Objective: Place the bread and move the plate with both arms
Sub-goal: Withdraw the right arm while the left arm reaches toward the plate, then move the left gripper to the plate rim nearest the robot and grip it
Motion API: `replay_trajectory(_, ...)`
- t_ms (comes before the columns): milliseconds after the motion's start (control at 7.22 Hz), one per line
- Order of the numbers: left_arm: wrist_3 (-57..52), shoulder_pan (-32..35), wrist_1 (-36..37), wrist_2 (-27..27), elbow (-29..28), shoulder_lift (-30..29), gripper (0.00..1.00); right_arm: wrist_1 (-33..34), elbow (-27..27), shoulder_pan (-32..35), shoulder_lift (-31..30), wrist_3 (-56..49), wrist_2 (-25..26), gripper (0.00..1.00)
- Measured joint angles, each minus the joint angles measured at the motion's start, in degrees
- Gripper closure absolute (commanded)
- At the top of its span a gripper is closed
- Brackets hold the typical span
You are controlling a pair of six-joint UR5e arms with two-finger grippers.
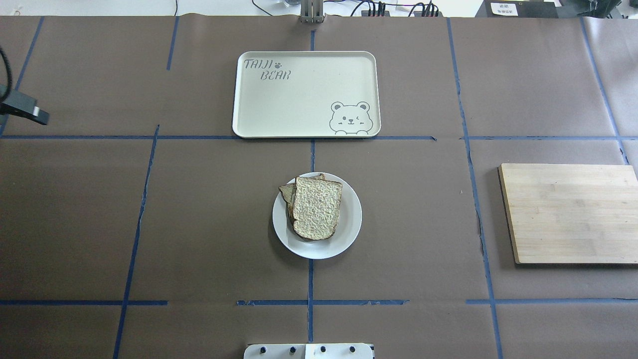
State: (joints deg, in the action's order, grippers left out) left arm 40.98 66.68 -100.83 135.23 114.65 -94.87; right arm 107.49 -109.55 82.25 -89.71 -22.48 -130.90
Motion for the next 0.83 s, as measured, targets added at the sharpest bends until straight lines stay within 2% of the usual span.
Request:
replay_trajectory(277, 19.7, -9.8, -11.9, -2.5, -0.4, -2.3, 0.00, -0.6, 0.2, 6.0, -7.2, -5.0, -0.9, 0.00)
replay_trajectory(692, 42.3, -27.7, -28.5, -20.2, -2.1, -4.7, 0.00, -2.4, 1.0, 7.1, -9.0, -5.5, -1.0, 0.00)
replay_trajectory(831, 48.1, -31.4, -36.9, -25.4, -5.7, -5.3, 0.00, -2.5, 1.1, 7.1, -9.1, -5.5, -1.0, 0.00)
